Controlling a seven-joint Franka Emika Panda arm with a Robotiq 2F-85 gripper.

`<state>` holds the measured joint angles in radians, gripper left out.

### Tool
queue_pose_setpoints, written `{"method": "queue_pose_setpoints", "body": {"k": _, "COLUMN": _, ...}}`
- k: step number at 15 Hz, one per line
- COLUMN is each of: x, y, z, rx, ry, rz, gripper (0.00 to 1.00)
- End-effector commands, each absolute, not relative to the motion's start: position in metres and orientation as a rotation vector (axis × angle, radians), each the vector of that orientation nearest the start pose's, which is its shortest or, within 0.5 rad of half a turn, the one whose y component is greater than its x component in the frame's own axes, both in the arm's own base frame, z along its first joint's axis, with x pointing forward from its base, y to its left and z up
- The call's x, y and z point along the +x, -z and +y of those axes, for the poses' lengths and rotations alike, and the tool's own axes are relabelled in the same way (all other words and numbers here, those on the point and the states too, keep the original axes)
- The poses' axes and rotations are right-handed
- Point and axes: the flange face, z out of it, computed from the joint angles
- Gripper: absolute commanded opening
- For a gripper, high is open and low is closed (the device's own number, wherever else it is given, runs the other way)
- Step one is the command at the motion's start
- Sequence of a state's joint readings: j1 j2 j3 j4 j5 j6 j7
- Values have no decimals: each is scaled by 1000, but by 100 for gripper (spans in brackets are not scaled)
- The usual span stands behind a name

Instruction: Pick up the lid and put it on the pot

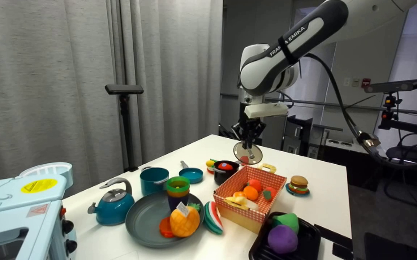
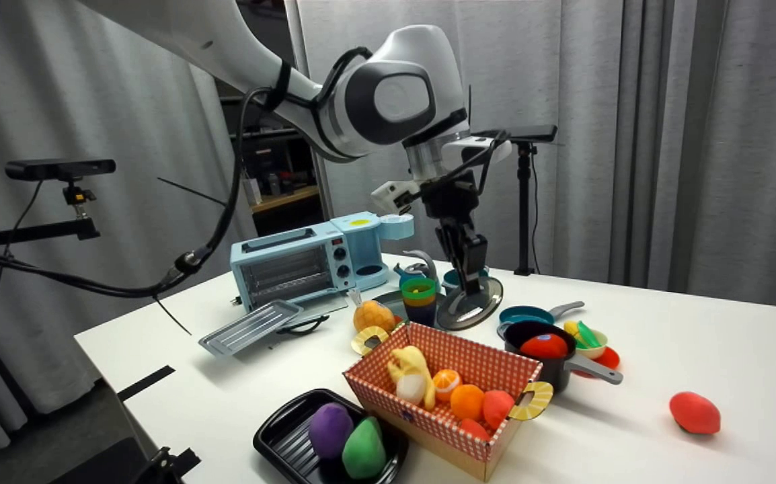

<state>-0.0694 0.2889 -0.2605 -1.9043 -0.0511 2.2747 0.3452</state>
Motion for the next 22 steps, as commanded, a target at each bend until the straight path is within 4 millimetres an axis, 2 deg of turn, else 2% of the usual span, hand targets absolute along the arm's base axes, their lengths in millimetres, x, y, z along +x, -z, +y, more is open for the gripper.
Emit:
{"method": "queue_pose_setpoints", "body": {"k": 1, "x": 627, "y": -373, "z": -214, "rx": -3071, "ry": 198, "rz": 974, "gripper": 4}}
{"method": "queue_pose_setpoints", "body": {"k": 4, "x": 657, "y": -374, "z": -229, "rx": -3014, "ry": 300, "rz": 1056, "gripper": 4}}
{"method": "queue_pose_setpoints", "body": {"k": 6, "x": 677, "y": -366, "z": -237, "rx": -2985, "ry": 299, "rz": 1104, "gripper": 4}}
{"method": "queue_pose_setpoints", "body": {"k": 10, "x": 706, "y": -335, "z": -248, "rx": -2965, "ry": 214, "rz": 1173, "gripper": 4}}
{"method": "queue_pose_setpoints", "body": {"k": 11, "x": 711, "y": -323, "z": -240, "rx": -2969, "ry": 173, "rz": 1188, "gripper": 4}}
{"method": "queue_pose_setpoints", "body": {"k": 13, "x": 716, "y": -301, "z": -241, "rx": -2960, "ry": 76, "rz": 1212, "gripper": 4}}
{"method": "queue_pose_setpoints", "body": {"k": 17, "x": 720, "y": -279, "z": -251, "rx": -2913, "ry": -63, "rz": 1298, "gripper": 4}}
{"method": "queue_pose_setpoints", "body": {"k": 20, "x": 717, "y": -275, "z": -274, "rx": -2834, "ry": -136, "rz": 1387, "gripper": 4}}
{"method": "queue_pose_setpoints", "body": {"k": 22, "x": 718, "y": -272, "z": -282, "rx": -2785, "ry": -155, "rz": 1453, "gripper": 4}}
